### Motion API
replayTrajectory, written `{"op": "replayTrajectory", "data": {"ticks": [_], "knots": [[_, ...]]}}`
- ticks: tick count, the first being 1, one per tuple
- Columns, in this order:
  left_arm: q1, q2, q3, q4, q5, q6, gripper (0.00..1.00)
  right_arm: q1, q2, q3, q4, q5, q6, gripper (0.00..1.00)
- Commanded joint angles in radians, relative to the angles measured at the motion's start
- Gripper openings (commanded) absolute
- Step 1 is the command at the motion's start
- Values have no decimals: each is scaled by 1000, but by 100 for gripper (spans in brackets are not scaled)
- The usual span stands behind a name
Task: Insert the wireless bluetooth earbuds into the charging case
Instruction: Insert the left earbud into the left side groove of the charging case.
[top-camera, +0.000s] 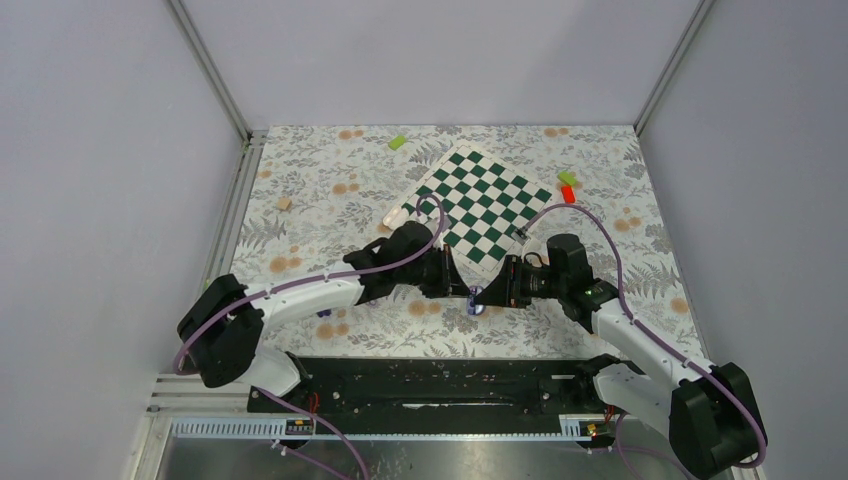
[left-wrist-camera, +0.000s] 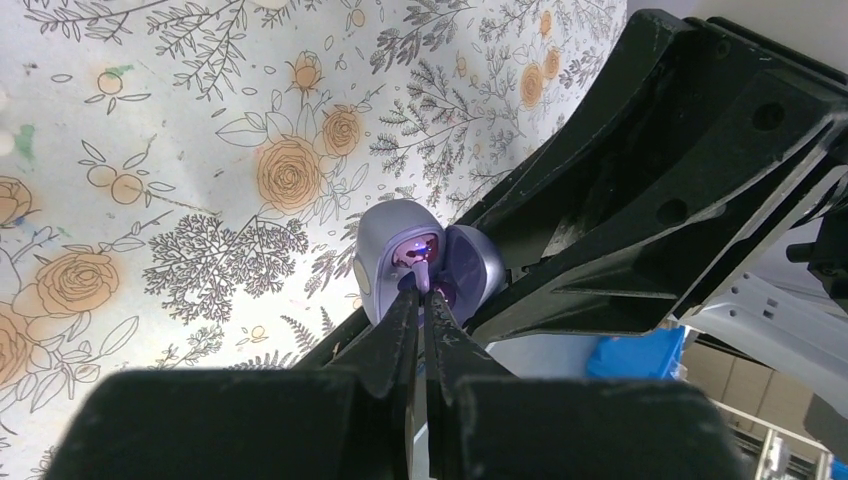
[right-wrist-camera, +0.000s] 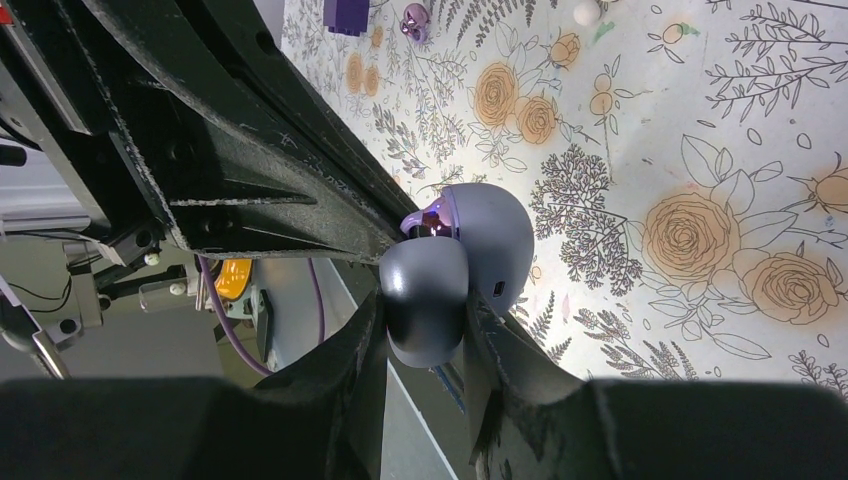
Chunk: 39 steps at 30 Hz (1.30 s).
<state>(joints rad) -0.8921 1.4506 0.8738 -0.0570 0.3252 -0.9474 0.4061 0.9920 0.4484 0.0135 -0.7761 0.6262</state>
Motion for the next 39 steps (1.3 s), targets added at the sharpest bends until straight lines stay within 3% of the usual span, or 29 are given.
{"op": "replayTrajectory", "data": {"ticks": [1, 29, 34, 39], "knots": [[4, -21, 62, -59, -93, 71, 0, 7, -26, 4, 36, -63, 2, 0], [7, -63, 34, -8, -167, 13, 0, 7, -48, -7, -2, -84, -7, 0], [5, -107, -5, 37, -179, 14, 0, 7, -14, 9, -82, 5, 79, 0], [5, -125, -18, 58, -180, 20, 0, 7, -27, -64, 122, -36, 259, 0]]}}
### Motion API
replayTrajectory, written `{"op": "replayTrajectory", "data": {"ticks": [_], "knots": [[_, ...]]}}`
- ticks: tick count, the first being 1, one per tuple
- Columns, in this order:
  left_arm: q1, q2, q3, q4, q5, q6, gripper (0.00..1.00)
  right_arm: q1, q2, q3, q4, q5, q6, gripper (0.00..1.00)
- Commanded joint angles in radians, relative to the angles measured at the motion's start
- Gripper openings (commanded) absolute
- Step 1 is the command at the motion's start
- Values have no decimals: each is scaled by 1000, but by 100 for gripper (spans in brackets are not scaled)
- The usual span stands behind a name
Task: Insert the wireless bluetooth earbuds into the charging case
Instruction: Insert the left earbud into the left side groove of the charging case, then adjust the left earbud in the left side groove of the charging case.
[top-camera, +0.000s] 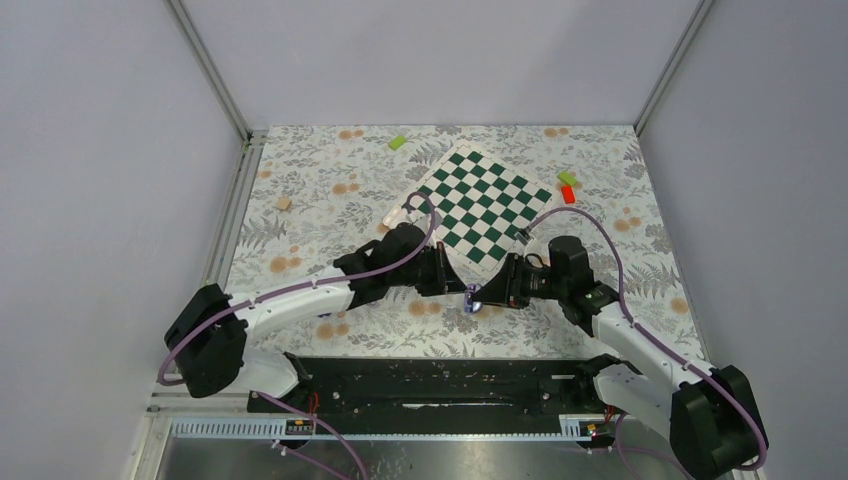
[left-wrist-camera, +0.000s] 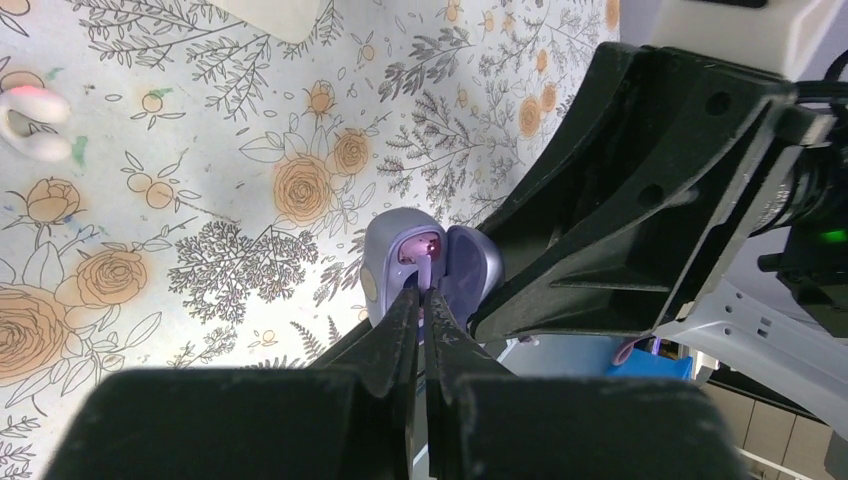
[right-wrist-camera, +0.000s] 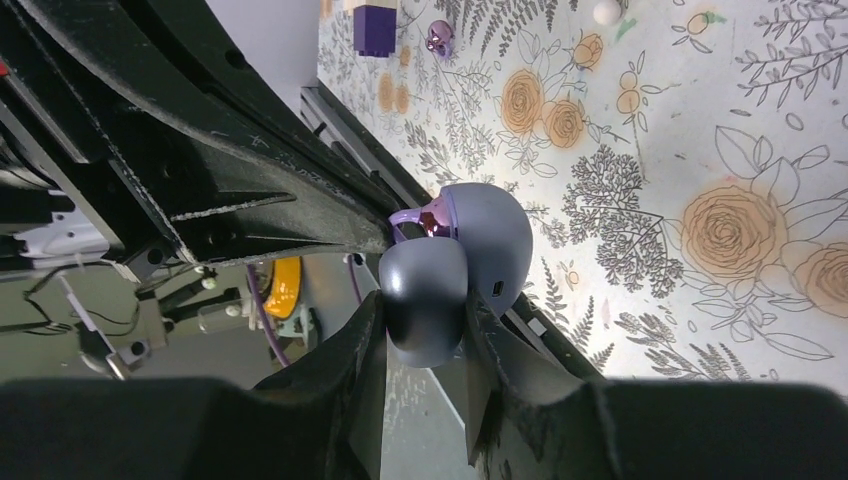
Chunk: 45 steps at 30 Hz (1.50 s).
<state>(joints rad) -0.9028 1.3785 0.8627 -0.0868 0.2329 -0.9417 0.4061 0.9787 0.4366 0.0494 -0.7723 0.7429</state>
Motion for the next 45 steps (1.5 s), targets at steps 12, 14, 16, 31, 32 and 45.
{"op": "replayTrajectory", "data": {"ticks": [12, 14, 16, 31, 32, 45], "knots": [[16, -90, -17, 106, -98, 23, 0, 7, -36, -76, 91, -42, 142, 0], [15, -91, -21, 111, -95, 25, 0, 7, -34, -75, 93, -43, 142, 0], [16, -83, -18, 113, -87, 27, 0, 7, -31, -72, 98, -45, 141, 0], [6, -87, 172, -270, 16, 63, 33, 7, -156, -64, 10, -105, -61, 0], [3, -90, 180, -298, 15, 59, 34, 7, -168, -60, -3, -104, -75, 0], [-70, -24, 233, -376, 9, 24, 33, 7, -224, -52, -29, -73, -129, 0]]}}
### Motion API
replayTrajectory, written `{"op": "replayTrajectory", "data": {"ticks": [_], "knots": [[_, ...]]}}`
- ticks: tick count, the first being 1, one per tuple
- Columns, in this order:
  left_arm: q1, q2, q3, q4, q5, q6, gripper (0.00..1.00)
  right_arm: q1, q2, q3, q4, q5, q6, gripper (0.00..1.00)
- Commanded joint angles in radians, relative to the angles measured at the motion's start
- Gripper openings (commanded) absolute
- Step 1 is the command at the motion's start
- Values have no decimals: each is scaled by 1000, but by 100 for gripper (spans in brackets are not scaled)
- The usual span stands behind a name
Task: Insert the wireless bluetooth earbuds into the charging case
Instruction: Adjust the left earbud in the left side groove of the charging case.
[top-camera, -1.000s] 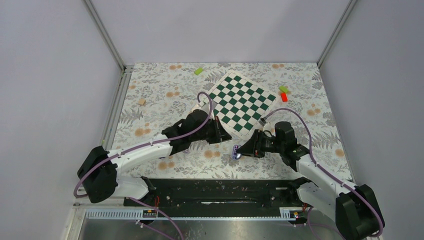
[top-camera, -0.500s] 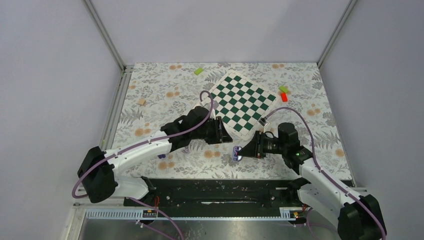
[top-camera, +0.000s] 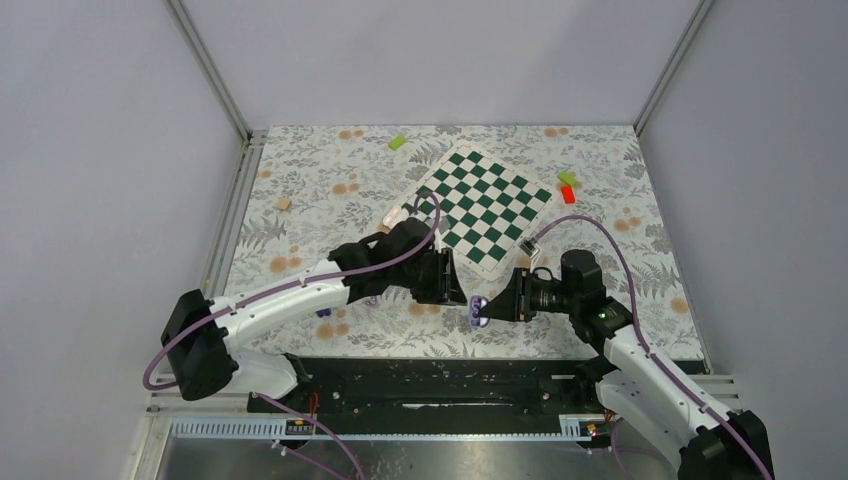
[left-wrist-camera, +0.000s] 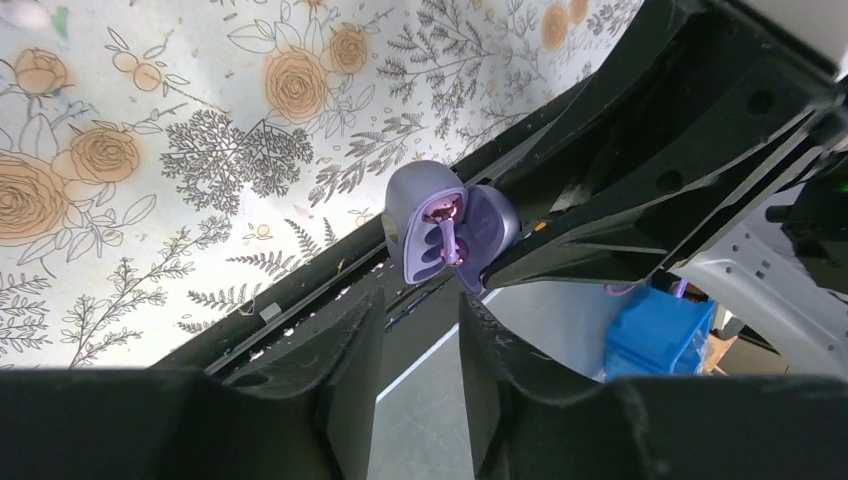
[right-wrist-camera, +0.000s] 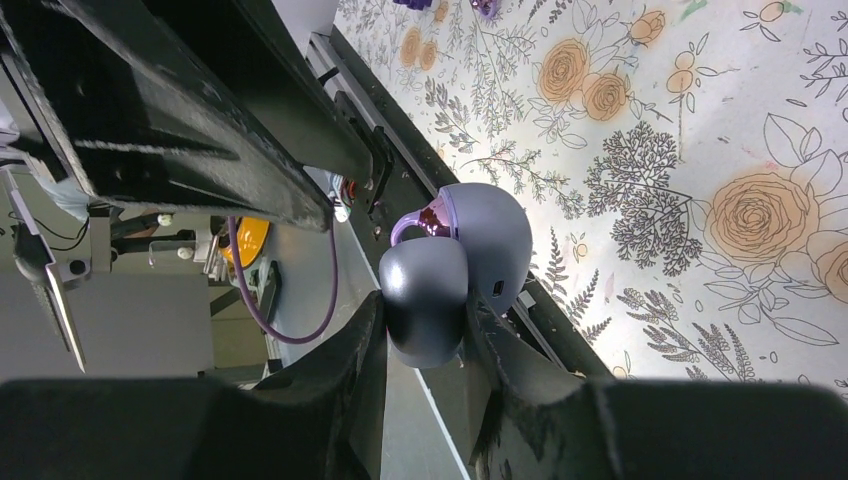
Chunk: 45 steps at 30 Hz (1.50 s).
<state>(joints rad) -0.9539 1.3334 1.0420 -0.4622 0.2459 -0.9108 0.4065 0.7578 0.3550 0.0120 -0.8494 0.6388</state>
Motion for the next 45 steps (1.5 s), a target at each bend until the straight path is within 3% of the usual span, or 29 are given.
{"op": "replayTrajectory", "data": {"ticks": [1, 12, 21, 39, 45], "knots": [[-24, 27, 57, 5, -4, -10, 32, 6, 0, 31, 10, 5, -22, 0], [-37, 79, 60, 84, -1, -68, 31, 6, -1, 38, 11, 19, -8, 0], [-37, 108, 64, 132, 18, -95, 21, 6, -15, 38, -6, 24, -16, 0], [-38, 155, 92, 132, 55, -88, 19, 6, -17, 52, -6, 32, -18, 0], [-38, 152, 96, 124, 50, -85, 8, 6, -14, 53, -6, 34, -14, 0]]}}
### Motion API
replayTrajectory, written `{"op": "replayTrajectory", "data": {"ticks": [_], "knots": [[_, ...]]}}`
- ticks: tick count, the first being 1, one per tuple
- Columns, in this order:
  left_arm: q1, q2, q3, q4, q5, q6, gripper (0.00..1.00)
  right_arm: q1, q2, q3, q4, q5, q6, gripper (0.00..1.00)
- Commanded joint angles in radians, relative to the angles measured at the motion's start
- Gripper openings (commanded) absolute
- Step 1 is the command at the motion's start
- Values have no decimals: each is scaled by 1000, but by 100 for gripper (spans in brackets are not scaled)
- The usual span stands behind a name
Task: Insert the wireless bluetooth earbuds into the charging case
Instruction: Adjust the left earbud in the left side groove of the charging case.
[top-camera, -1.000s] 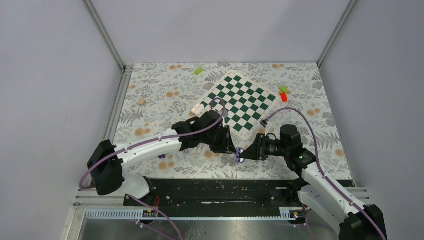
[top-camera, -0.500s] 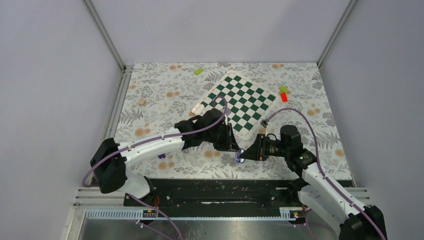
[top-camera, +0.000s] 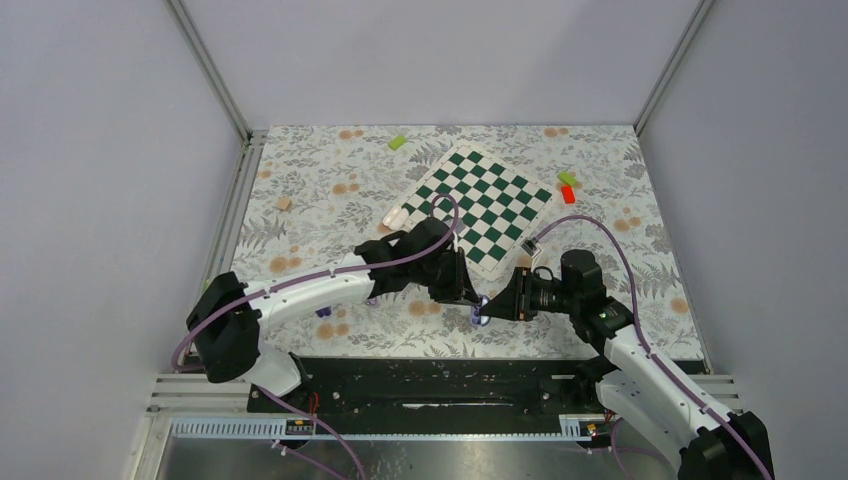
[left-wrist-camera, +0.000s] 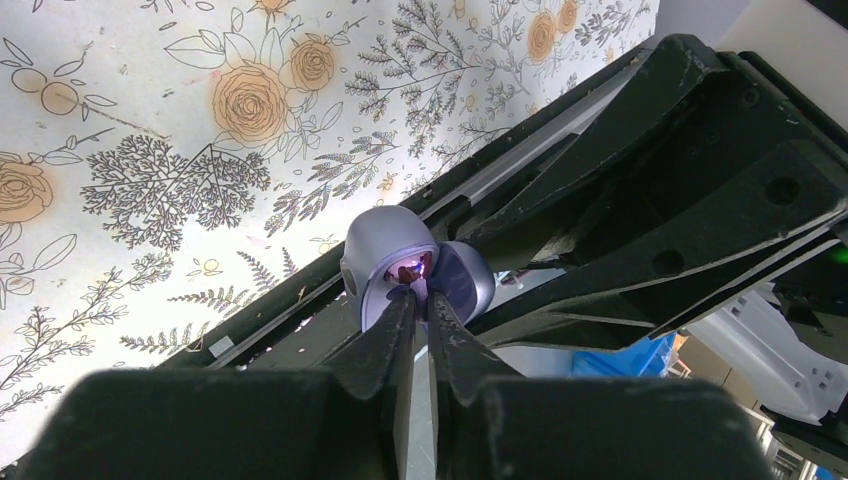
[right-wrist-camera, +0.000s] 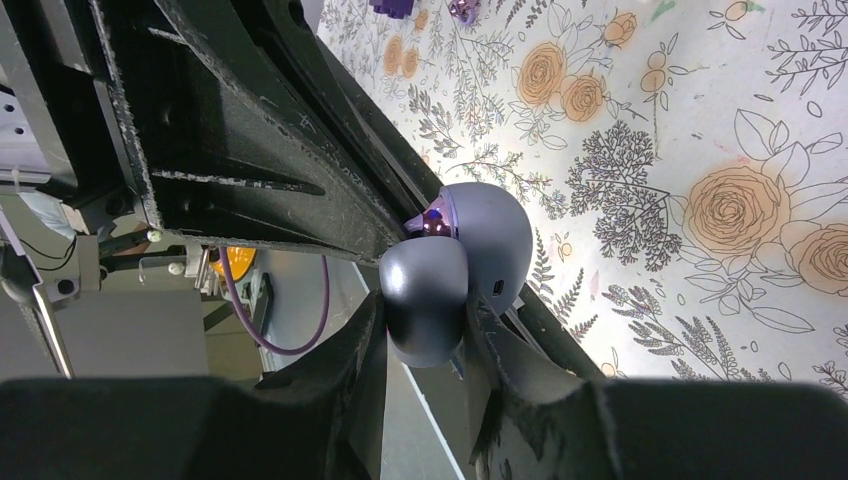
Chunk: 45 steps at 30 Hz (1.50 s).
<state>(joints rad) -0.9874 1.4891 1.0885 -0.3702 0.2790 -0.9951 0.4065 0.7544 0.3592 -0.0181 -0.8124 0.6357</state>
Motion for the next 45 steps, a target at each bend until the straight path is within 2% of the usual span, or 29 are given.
{"op": "replayTrajectory", "data": {"ticks": [1, 3, 10, 21, 30, 45], "knots": [[-4, -6, 50, 30, 14, -2, 4, 6, -10, 50, 24, -3, -12, 0], [-4, -11, 55, 20, 6, 0, 0, 6, -11, 50, 24, -1, -11, 0], [-4, -70, 57, 2, -62, 20, 0, 6, -7, 44, -9, -2, -14, 0], [-4, -112, 56, -2, -76, 42, 0, 6, 9, 38, 6, 1, -10, 0], [-4, -98, 72, -46, -39, 67, 0, 6, 10, 37, 8, 21, -3, 0], [-11, -89, 38, -24, -119, 82, 0, 6, -6, 46, 9, 20, 22, 0]]}}
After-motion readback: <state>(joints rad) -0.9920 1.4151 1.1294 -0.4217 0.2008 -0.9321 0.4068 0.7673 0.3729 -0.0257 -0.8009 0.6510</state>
